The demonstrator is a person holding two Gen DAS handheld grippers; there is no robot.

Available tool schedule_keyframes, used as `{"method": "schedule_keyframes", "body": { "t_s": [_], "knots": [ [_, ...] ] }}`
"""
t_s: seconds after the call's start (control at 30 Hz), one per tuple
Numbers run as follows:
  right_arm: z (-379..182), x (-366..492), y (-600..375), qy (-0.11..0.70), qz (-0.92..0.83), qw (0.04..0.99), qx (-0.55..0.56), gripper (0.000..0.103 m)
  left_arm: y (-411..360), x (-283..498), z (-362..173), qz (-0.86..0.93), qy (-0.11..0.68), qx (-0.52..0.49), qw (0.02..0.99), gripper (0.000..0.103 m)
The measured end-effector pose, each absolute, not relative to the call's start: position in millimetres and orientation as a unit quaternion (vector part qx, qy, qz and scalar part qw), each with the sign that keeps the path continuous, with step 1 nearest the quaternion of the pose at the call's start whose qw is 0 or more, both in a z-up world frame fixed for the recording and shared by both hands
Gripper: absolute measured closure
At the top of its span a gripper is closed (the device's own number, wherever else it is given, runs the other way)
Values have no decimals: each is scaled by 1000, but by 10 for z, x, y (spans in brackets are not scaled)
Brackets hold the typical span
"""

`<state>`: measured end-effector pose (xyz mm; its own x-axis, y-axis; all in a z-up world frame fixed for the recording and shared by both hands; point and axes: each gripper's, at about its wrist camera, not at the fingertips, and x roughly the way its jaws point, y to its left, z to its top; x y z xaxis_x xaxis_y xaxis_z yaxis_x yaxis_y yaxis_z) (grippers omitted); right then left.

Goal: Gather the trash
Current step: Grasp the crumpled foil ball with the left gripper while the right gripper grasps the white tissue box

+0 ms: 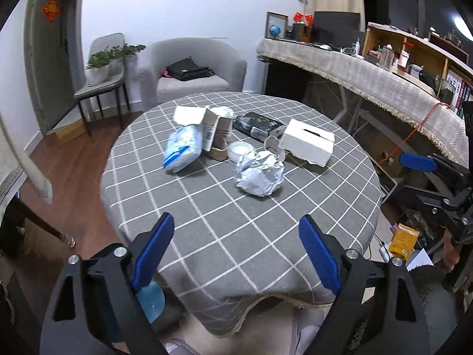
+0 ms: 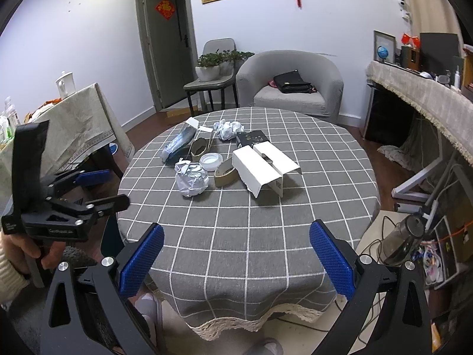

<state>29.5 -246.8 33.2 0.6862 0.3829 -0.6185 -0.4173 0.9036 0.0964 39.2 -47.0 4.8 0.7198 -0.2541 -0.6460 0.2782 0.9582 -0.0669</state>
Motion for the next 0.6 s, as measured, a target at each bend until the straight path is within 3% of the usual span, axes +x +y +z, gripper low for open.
{"method": "schedule_keyframes", "body": {
  "t_s": [0.13, 0.6],
  "knots": [
    [328, 368, -2471, 337, 226, 913, -37, 3, -563, 545, 11, -166, 356, 21, 919, 25],
    [264, 677, -2532, 354, 239, 903, -52, 3, -838, 1036, -215, -190, 381, 29, 904, 30]
  ]
}}
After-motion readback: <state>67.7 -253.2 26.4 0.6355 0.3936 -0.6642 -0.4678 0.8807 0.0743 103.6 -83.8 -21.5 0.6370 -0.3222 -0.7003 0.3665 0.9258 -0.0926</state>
